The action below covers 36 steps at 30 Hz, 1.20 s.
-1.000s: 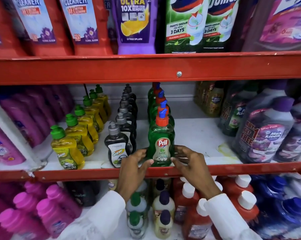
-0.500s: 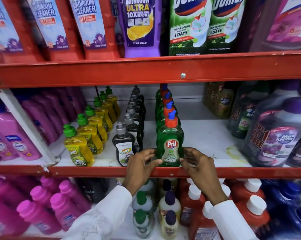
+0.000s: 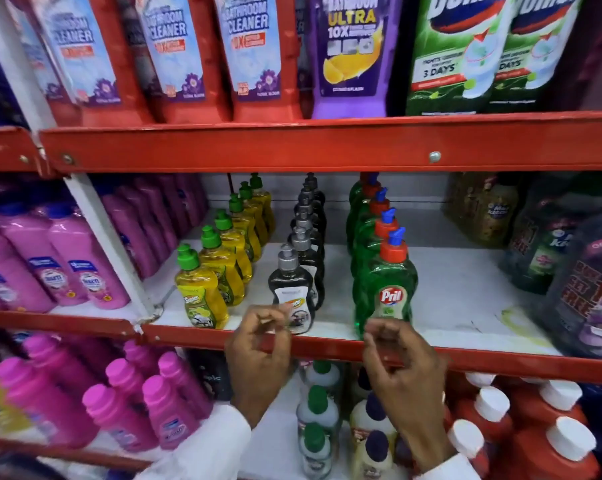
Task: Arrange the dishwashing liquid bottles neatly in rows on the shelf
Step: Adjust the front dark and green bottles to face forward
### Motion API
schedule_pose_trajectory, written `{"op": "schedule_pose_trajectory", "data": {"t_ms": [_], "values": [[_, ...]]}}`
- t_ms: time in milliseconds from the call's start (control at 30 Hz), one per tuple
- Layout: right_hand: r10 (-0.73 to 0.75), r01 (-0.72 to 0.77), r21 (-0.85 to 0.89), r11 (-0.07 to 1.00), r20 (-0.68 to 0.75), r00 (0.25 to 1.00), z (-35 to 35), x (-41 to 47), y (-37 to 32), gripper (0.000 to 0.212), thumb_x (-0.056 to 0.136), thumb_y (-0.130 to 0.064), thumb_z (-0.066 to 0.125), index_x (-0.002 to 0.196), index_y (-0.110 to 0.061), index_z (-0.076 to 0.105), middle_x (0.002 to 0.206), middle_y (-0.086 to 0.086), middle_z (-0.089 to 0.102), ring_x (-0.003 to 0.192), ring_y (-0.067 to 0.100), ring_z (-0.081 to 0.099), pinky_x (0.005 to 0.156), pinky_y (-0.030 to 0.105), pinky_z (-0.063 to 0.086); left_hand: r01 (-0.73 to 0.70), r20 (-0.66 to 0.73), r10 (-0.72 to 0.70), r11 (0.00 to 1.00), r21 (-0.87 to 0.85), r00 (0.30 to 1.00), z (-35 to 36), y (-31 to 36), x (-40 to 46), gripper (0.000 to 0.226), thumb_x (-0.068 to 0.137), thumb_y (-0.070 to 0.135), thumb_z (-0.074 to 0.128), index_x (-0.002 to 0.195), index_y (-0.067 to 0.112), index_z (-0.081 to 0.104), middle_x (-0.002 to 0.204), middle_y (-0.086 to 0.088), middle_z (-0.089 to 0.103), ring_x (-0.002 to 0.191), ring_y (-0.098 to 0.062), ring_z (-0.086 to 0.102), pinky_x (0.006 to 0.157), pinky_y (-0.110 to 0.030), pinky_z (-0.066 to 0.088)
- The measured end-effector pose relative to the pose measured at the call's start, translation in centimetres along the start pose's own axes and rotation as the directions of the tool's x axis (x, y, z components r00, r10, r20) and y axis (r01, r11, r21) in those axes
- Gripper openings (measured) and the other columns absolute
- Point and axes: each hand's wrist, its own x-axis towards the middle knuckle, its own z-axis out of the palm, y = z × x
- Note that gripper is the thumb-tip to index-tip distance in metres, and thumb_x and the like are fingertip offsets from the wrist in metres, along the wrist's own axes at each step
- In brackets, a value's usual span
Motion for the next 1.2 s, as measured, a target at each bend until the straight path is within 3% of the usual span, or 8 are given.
{"op": "schedule_pose_trajectory", "data": {"t_ms": [67, 167, 233, 333, 467, 700, 1067, 1200], "values": [[0.049, -0.052, 0.021, 0.998, 0.145, 0.988, 2.7, 0.4, -1.1, 0.04, 0.086, -0.01, 0.072, 0.119, -0.03, 0.062, 0.11, -0.018, 0.072, 0.098, -0.004, 0.069, 0.086, 0.01, 0.053, 0.067, -0.033, -0.066, 0.998, 0.019, 0.997, -1.2, -0.4, 1.6, 0.026, 0.077, 0.009, 0.062, 0.096, 0.026, 0.06, 0.108, 0.002, 0.071, 0.1, -0.012, 0.069, 0.086, -0.026, 0.058], [0.1, -0.094, -0.035, 0.995, 0.266, 0.959, 5.6, 1.6, -1.9, 0.053, 0.091, -0.009, 0.066, 0.139, -0.021, 0.049, 0.124, -0.014, 0.065, 0.106, -0.011, 0.062, 0.09, -0.002, 0.041, 0.144, 0.112, -0.165, 0.974, 0.173, 0.98, -2.3, -1.4, 3.2, 0.05, 0.078, -0.002, 0.071, 0.121, 0.013, 0.053, 0.122, -0.005, 0.064, 0.112, -0.016, 0.064, 0.099, -0.033, 0.052], [0.107, -0.067, -0.132, 0.989, 0.325, 0.94, 6.8, 2.6, -2.0, 0.053, 0.092, -0.009, 0.064, 0.142, -0.016, 0.047, 0.126, -0.008, 0.066, 0.11, 0.002, 0.064, 0.091, -0.002, 0.037, 0.144, 0.207, -0.203, 0.953, 0.268, 0.957, -2.6, -1.9, 3.8, 0.058, 0.077, 0.002, 0.075, 0.128, 0.011, 0.05, 0.122, -0.005, 0.065, 0.111, -0.016, 0.064, 0.098, -0.028, 0.051], [0.144, -0.055, -0.239, 0.97, 0.374, 0.916, 7.7, 3.4, -1.8, 0.043, 0.091, -0.012, 0.066, 0.133, -0.017, 0.058, 0.122, 0.001, 0.073, 0.106, 0.013, 0.069, 0.087, 0.008, 0.041, 0.065, 0.311, -0.175, 0.941, 0.332, 0.934, -2.7, -2.1, 4.7, 0.043, 0.078, 0.004, 0.076, 0.116, 0.016, 0.062, 0.11, 0.001, 0.073, 0.1, -0.012, 0.07, 0.086, -0.011, 0.052], [0.182, -0.106, -0.239, 0.965, 0.321, 0.93, 7.9, 3.6, -1.3, 0.033, 0.091, -0.02, 0.068, 0.124, -0.019, 0.066, 0.115, 0.0, 0.077, 0.098, 0.01, 0.071, 0.085, 0.01, 0.046, 0.125, 0.362, -0.207, 0.964, 0.237, 0.909, -2.6, -2.4, 5.1, 0.036, 0.078, -0.001, 0.078, 0.111, 0.009, 0.066, 0.106, -0.005, 0.076, 0.09, -0.009, 0.073, 0.083, -0.019, 0.058], [0.213, -0.15, -0.232, 0.961, 0.276, 0.937, 7.4, 2.9, -1.3, 0.03, 0.091, -0.022, 0.068, 0.121, -0.017, 0.065, 0.114, -0.001, 0.076, 0.099, 0.011, 0.071, 0.089, 0.02, 0.054, 0.168, 0.432, -0.231, 0.969, 0.179, 0.872, -2.5, -2.9, 5.3, 0.041, 0.079, 0.005, 0.08, 0.118, 0.008, 0.066, 0.113, -0.006, 0.075, 0.1, -0.014, 0.073, 0.093, -0.035, 0.059], [0.214, -0.187, -0.187, 0.964, 0.138, 0.967, 7.5, 1.8, -1.8, 0.032, 0.089, -0.02, 0.072, 0.12, -0.016, 0.069, 0.114, -0.003, 0.075, 0.099, 0.011, 0.072, 0.092, 0.031, 0.059, 0.098, 0.47, -0.17, 0.98, 0.173, 0.866, -2.8, -2.3, 4.9, 0.045, 0.084, 0.006, 0.075, 0.126, 0.014, 0.063, 0.123, 0.004, 0.071, 0.109, -0.004, 0.068, 0.101, -0.033, 0.055], [0.116, -0.128, -0.092, 0.988, -0.127, 0.985, 7.5, 0.2, -2.5, 0.027, 0.084, -0.009, 0.074, 0.103, -0.027, 0.068, 0.1, -0.007, 0.075, 0.088, 0.004, 0.07, 0.08, 0.012, 0.055, 0.0, 0.322, -0.05, 0.988, 0.153, 0.945, -5.2, -2.2, 3.3, 0.033, 0.087, 0.01, 0.066, 0.116, 0.027, 0.068, 0.119, 0.016, 0.072, 0.111, -0.001, 0.066, 0.097, -0.026, 0.055]]}}
